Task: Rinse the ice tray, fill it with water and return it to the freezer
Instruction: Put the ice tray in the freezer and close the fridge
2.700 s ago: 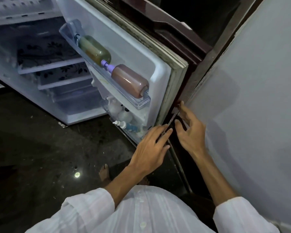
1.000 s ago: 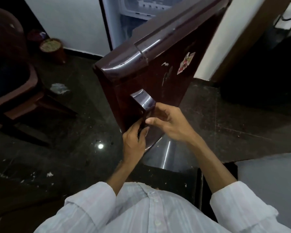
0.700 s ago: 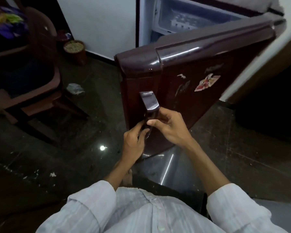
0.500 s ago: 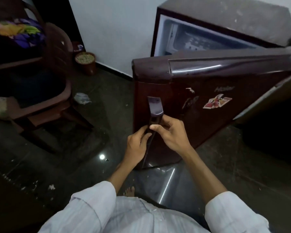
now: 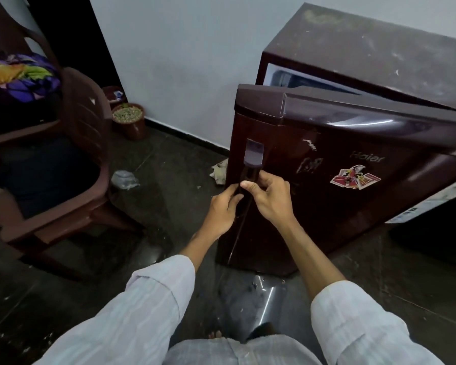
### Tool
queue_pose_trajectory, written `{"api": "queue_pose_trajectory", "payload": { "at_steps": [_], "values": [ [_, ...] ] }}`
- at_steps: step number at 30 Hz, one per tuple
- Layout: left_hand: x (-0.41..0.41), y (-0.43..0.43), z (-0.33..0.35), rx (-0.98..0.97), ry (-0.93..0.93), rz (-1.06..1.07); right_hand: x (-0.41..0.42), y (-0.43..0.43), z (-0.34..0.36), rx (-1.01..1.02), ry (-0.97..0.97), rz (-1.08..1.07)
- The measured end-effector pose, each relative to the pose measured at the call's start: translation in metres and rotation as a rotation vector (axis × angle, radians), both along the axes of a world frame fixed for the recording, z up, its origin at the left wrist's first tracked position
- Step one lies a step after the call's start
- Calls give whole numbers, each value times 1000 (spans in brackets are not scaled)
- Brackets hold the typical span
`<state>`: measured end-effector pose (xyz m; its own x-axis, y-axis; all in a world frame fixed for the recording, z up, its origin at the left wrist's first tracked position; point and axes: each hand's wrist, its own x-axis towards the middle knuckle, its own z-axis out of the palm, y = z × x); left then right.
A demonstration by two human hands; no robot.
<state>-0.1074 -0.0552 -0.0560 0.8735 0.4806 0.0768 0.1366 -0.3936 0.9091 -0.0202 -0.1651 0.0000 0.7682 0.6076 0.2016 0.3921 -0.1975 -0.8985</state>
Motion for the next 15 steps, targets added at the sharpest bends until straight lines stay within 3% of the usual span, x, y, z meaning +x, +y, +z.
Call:
{"api": "queue_pose_trajectory", "payload": {
  "at_steps": [15],
  "values": [
    [110,68,-12,-3,-24,-33,100,63,-9,-41,-85,-100]
  ]
}}
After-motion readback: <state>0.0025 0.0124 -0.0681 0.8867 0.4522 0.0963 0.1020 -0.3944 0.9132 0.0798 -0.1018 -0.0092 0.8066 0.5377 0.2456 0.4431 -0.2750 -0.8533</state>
